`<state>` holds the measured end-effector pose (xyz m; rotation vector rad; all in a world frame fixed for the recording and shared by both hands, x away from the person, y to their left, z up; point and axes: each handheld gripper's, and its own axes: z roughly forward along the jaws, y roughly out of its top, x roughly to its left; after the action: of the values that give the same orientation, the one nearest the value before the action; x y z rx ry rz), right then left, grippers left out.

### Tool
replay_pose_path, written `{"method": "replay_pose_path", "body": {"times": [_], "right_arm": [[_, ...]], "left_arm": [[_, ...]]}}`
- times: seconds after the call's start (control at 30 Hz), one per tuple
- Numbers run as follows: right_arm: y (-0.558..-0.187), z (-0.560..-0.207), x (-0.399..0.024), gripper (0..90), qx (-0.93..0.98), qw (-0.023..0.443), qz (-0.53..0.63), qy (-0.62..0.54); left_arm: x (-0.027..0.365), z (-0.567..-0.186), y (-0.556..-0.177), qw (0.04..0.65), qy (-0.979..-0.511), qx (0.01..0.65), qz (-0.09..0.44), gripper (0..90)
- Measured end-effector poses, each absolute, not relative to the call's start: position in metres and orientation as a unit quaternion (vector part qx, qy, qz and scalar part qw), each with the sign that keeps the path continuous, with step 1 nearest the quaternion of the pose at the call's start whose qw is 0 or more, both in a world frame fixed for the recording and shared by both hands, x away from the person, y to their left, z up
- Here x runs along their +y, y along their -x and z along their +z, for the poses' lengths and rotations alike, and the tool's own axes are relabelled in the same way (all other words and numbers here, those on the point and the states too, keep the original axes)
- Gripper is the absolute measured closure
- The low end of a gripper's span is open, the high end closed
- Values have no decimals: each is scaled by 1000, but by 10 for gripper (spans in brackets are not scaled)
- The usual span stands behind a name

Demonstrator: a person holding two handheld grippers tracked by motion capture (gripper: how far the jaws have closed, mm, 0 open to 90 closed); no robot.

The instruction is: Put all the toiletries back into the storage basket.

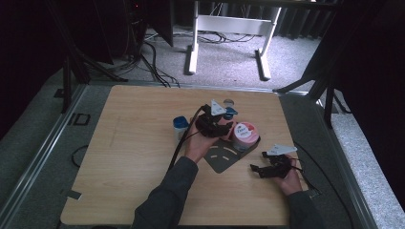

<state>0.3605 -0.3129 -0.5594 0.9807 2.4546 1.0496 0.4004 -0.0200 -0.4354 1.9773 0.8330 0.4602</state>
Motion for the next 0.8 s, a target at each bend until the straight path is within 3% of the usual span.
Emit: {"method": "replay_pose_path", "body": {"times": [0.4, 0.8], "right_arm": [[-361, -559, -313, 182, 854, 149, 365, -341], [-360, -559, -313, 183, 853, 148, 365, -341]], "left_arm": [[-7, -438, -393, 449, -816, 322, 172, 536], [7, -440, -384, 440, -821, 319, 172, 635]]}}
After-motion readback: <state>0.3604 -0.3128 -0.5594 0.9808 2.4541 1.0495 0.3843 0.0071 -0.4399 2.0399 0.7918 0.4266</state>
